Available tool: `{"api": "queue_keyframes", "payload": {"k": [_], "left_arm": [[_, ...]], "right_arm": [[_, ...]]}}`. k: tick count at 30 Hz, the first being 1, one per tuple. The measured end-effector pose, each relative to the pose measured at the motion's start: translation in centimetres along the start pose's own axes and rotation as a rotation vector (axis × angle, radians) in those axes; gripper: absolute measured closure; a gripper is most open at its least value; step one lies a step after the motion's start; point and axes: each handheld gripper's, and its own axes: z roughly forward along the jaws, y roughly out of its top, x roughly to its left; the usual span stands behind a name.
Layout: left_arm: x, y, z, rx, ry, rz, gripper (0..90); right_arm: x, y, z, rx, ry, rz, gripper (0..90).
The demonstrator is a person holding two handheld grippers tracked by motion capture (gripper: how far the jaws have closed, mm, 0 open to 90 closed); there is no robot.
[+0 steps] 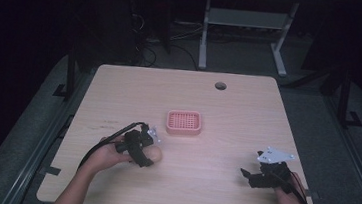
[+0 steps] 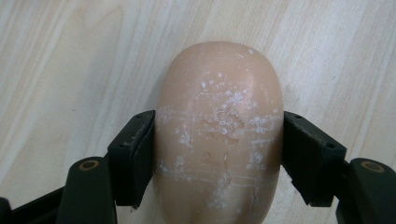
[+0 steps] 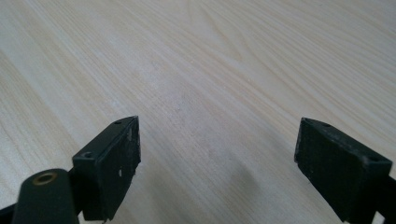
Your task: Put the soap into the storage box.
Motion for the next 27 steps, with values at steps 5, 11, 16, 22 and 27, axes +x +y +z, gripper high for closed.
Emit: {"api": "queue_keyframes", "payload": {"k": [5,11,16,22,27], "left_arm": [[0.0,0.3,-0.2,0.002,0.002,0.006,31.7],[0.2,0.8,-0.4,0.015,0.002,0.018,31.7],[0.2,1.1,-0.6,0.015,0.005,0.021,31.7],[0.3,1.1,-0.7,0.012,0.002,0.022,31.7],[0.4,1.2,-0.7,0.009,0.001,0.019,31.7]], "right_arm": [[-0.1,0.0,0.0,0.003,-0.004,-0.016,13.8],[0.1,0.0,0.0,-0.004,0.004,0.007,13.8],[0.0,0.0,0.0,-0.006,0.003,0.007,13.8],[0.0,0.0,-0.1,-0.005,0.002,-0.001,13.8],[0.0,0.0,0.0,-0.007,0.004,-0.007,13.8]]}}
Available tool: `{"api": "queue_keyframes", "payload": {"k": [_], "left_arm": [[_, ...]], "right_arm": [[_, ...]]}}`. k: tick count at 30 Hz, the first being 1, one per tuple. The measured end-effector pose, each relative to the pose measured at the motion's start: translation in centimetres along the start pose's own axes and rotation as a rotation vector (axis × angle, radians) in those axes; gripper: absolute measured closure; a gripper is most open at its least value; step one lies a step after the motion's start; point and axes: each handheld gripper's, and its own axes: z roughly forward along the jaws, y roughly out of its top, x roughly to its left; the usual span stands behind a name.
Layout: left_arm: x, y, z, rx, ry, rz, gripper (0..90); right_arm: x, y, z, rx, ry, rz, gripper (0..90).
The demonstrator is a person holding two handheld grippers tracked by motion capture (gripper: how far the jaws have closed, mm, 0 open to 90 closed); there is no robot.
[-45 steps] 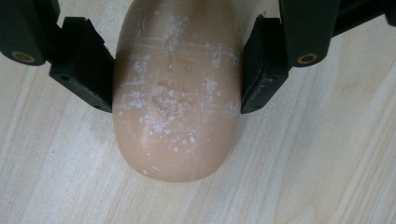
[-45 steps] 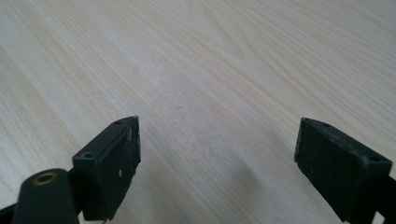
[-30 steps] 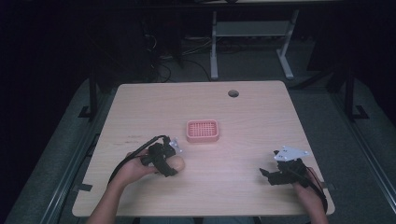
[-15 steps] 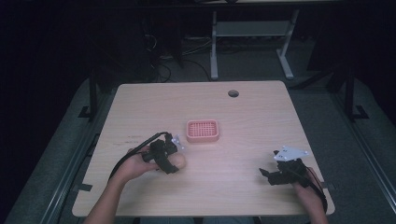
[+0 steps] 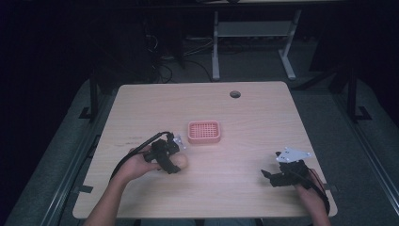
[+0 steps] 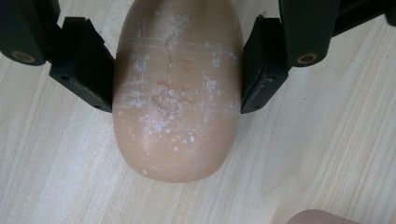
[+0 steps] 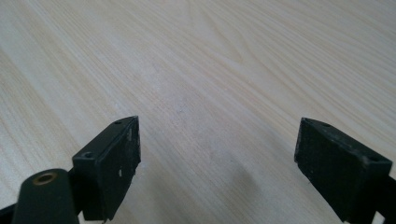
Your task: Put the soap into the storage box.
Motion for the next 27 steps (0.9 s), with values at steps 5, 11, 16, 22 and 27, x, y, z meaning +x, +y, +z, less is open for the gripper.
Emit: {"api": "queue_keyframes", "payload": {"k": [5,11,16,22,27], "left_arm": [[0.2,0.3,-0.4,0.009,0.006,0.006,31.7],[0.5,1.0,-1.1,0.005,0.014,0.013,31.7],[0.7,1.6,-1.1,0.012,0.014,0.016,31.7],[1.2,2.2,-1.1,0.017,0.01,0.021,31.7],[1.4,2.8,-1.1,0.018,0.013,0.028,31.7]], "right_arm": [[-0.1,0.0,0.0,0.002,-0.003,-0.009,13.8],[-0.1,0.0,0.0,-0.003,-0.003,-0.005,13.8],[0.1,0.1,0.0,-0.01,0.002,0.015,13.8],[0.0,0.1,0.0,-0.009,0.003,0.007,13.8],[0.0,0.1,0.0,-0.008,0.004,0.004,13.8]]}}
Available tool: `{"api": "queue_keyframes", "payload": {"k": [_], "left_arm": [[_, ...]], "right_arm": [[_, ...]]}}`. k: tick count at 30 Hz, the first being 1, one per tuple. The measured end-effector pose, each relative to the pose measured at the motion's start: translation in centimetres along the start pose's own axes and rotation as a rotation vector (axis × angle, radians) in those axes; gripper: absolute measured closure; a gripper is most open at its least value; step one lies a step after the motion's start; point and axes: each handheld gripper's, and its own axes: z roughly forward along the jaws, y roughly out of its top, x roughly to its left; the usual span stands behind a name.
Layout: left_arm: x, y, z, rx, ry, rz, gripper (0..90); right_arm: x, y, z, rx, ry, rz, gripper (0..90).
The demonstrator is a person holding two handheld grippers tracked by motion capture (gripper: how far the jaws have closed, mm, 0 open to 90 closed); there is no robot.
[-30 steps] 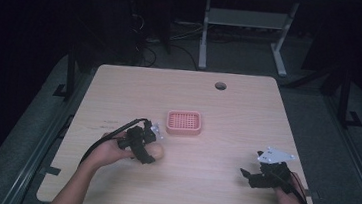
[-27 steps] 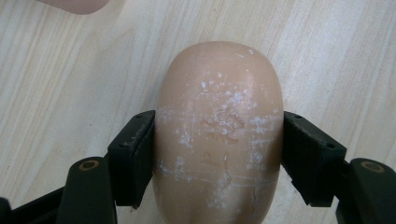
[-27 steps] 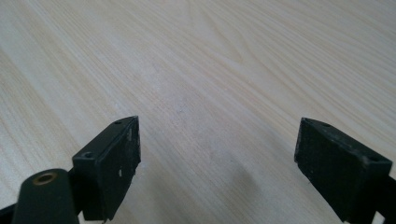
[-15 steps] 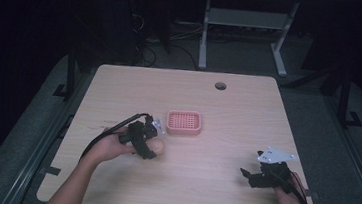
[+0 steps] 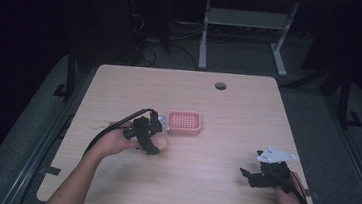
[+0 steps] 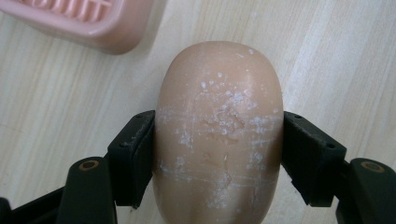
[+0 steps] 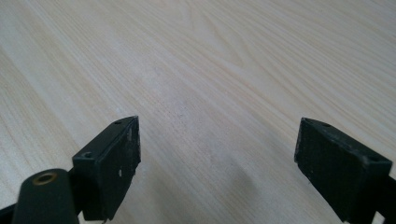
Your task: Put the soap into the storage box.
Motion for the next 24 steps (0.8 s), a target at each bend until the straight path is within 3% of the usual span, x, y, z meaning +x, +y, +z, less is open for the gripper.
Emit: {"api": "queue_keyframes", "payload": {"k": [24], "left_arm": [[1.9,3.4,-0.3,0.029,0.003,0.036,31.7]], "right_arm": [[-0.2,0.0,-0.2,-0.014,0.0,0.013,13.8]]}}
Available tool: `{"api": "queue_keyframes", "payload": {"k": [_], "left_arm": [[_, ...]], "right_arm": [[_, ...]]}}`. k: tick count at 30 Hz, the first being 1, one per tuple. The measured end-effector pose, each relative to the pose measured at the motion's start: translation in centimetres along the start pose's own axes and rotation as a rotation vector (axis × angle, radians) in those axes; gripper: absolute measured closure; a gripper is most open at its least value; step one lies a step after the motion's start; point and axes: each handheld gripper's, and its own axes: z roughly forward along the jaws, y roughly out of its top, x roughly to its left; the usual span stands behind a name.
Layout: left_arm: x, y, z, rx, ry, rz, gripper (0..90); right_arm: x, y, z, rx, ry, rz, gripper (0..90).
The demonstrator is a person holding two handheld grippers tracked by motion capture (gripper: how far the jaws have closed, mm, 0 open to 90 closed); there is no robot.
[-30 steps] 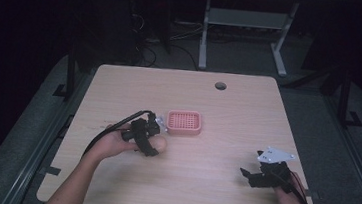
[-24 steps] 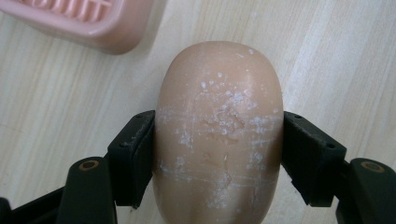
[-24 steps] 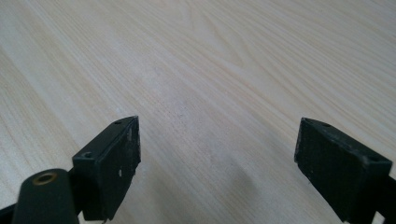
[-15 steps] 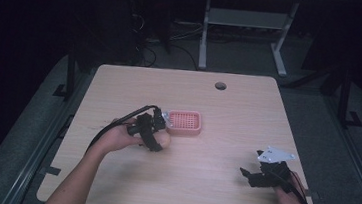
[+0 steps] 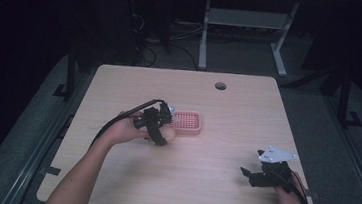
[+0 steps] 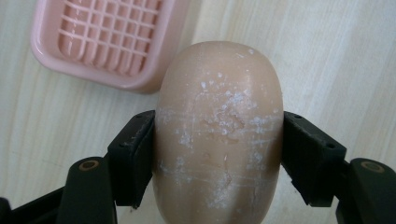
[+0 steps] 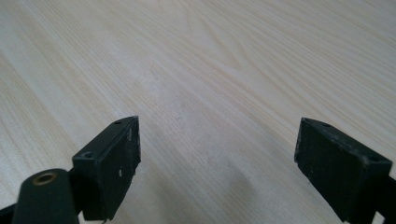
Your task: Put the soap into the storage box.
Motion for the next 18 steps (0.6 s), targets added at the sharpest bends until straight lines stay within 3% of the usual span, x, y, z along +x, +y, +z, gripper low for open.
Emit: {"api": "queue_keyframes", "payload": {"k": [18], "left_arm": [[1.3,2.0,0.0,0.007,-0.008,0.012,31.7]], "right_arm": [[-0.2,-0.1,-0.1,-0.008,0.003,0.017,13.8]]}}
